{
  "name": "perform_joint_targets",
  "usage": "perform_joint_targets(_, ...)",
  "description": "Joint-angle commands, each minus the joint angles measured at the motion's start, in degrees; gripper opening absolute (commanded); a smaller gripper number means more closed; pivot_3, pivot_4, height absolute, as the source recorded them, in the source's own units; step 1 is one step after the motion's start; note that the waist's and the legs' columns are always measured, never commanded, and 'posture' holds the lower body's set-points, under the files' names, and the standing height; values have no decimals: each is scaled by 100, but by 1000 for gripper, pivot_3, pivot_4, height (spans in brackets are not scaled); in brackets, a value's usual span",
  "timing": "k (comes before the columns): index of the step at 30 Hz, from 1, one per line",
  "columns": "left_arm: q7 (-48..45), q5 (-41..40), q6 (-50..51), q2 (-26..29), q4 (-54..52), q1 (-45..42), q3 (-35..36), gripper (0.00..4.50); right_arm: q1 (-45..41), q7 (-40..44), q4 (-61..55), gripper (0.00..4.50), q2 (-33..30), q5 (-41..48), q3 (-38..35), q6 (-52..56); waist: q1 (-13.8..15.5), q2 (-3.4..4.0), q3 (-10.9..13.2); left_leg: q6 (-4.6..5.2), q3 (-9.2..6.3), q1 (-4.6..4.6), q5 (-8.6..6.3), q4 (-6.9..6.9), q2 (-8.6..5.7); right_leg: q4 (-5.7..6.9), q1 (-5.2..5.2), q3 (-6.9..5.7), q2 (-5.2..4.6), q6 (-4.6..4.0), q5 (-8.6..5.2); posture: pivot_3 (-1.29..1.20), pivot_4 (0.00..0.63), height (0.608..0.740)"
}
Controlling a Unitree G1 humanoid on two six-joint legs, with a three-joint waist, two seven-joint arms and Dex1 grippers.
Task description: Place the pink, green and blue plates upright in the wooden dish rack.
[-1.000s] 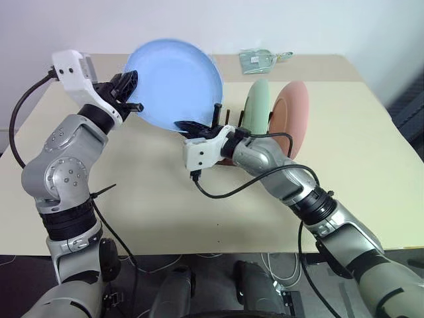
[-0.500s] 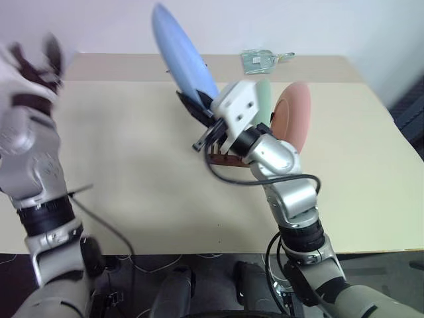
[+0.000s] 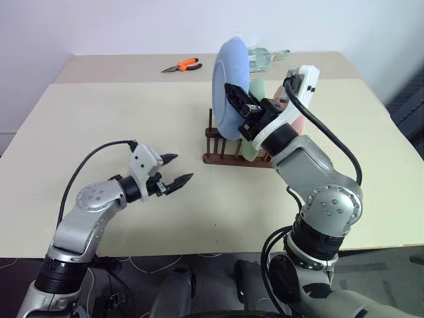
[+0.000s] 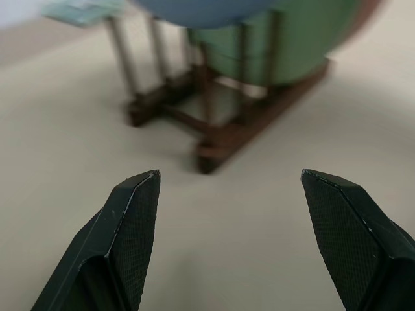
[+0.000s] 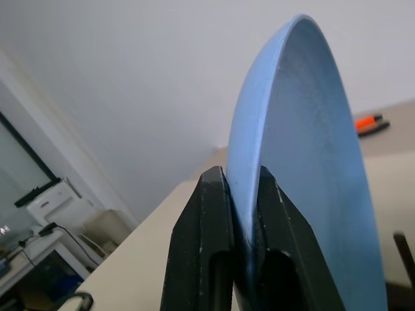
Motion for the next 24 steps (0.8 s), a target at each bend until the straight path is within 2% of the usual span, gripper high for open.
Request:
perform_joint_targets(1,-14,-6,45,-70,-177,-47,-11,3543,-370,-495,-62,0,327,737,-92,10,-1,0,0,0,0,0,0,0,0,0,0,0,0,1,0,0,150,740)
perform_joint_targets(9,-3,65,43,-167,-175,-15,-13,3543,-830,-1301,199,0,1,1471,-183,-293,-1,0,0,0,0,0,0,1,0,-1,0,0,1,3,1,0,150,740)
perform_joint_targets(16,-21,156,22,-191,-169,20,-56,3543,-931,-2363,459,0,-42,2448,-201,-482,-1,0,0,1,-1,0,0,0,0,-1,1,0,1,2,1,0,150,740)
perform_joint_targets(24,-30,205,-19,-208,-128,14,-68,3543,-810,-2971,572,0,-349,2798,73,-650,-2,0,0,1,0,-1,0,0,1,-3,1,0,2,2,0,0,150,740)
